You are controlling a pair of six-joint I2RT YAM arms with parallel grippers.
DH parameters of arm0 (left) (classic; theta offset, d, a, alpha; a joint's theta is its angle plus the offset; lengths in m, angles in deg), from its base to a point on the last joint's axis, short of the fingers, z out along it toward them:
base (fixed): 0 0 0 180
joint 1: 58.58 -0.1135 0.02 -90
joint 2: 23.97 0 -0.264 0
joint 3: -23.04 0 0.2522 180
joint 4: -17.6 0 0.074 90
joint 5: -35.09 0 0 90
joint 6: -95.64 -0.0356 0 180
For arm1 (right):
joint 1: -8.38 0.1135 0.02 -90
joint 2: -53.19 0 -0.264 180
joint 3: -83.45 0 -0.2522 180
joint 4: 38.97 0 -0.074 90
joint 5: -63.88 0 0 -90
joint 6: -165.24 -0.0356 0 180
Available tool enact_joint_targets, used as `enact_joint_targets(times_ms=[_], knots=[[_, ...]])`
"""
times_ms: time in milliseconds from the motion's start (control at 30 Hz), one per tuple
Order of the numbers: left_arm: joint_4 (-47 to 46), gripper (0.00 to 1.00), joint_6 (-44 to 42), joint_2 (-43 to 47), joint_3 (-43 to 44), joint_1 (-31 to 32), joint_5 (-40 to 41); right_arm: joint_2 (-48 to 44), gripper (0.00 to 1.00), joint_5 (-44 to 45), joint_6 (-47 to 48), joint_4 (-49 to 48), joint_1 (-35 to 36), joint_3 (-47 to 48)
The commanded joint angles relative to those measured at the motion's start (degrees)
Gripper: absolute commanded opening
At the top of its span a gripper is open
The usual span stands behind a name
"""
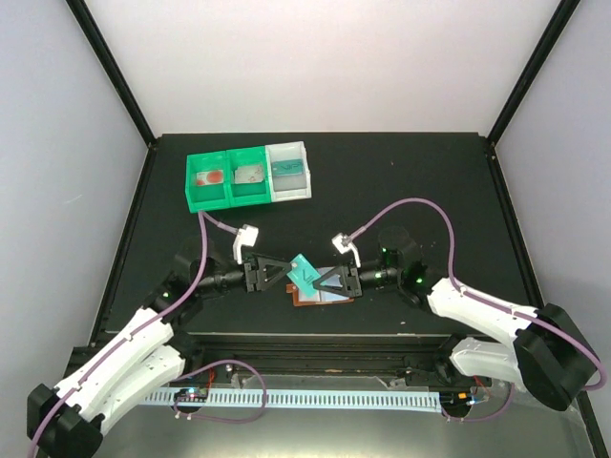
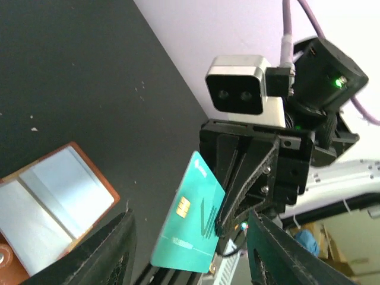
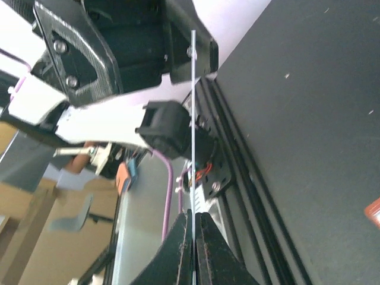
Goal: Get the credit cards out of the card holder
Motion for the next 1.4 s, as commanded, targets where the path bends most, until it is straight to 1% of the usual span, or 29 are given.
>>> enact_joint_targets(times_ms=[0,133,233,400,467,567,733,833,867,1067,1233,1367], knots=[[12.24,0.52,-9.5,3.17,4.09,-0.39,-4.91,-0.66,0.01,-10.43,7.35,5.65,-0.12,2.09],[18.43,0.51,-12.51,5.04,6.41,-0.41,-5.69,-1.38,0.01,-13.4,9.48,8.55,-0.11,3.7],[20.11,0.49,-13.01,5.2,7.09,-0.4,-7.74,-2.47,0.01,-13.69,10.05,8.5,-0.12,3.69],[17.8,0.4,-10.62,3.99,7.17,-0.51,-12.15,-3.26,0.01,-14.66,9.66,7.75,-0.06,4.25],[15.08,0.39,-8.98,3.75,6.91,-0.53,-14.68,-3.56,0.01,-14.73,10.11,8.51,-0.1,4.84],[14.16,0.38,-8.28,3.39,6.79,-0.55,-17.2,-3.8,0.01,-14.84,10.29,9.0,-0.06,5.21],[12.29,0.32,-6.42,3.25,5.92,-0.65,-19.22,-4.18,0.01,-15.47,10.62,9.7,-0.07,4.93],[11.56,0.25,-5.92,2.99,5.86,-0.86,-20.07,-4.34,0.01,-16.19,11.03,10.25,0.03,4.78],[11.35,0.2,-5.75,2.9,5.94,-0.96,-20.47,-4.38,0.01,-16.32,11.1,10.28,0.03,4.65],[11.62,0.02,-6.6,1.81,5.89,-1.11,-21.81,-4.87,0.01,-15.9,11.47,10.4,0.12,4.32],[13.01,0.02,-8.81,1.18,6.24,-1.15,-21.98,-5.47,0.05,-13.85,13.31,13.32,0.12,4.55],[13.87,0.02,-8.93,1.12,6.13,-1.29,-19.65,-6.34,0.13,-10.11,13.14,14.45,0.08,4.09]])
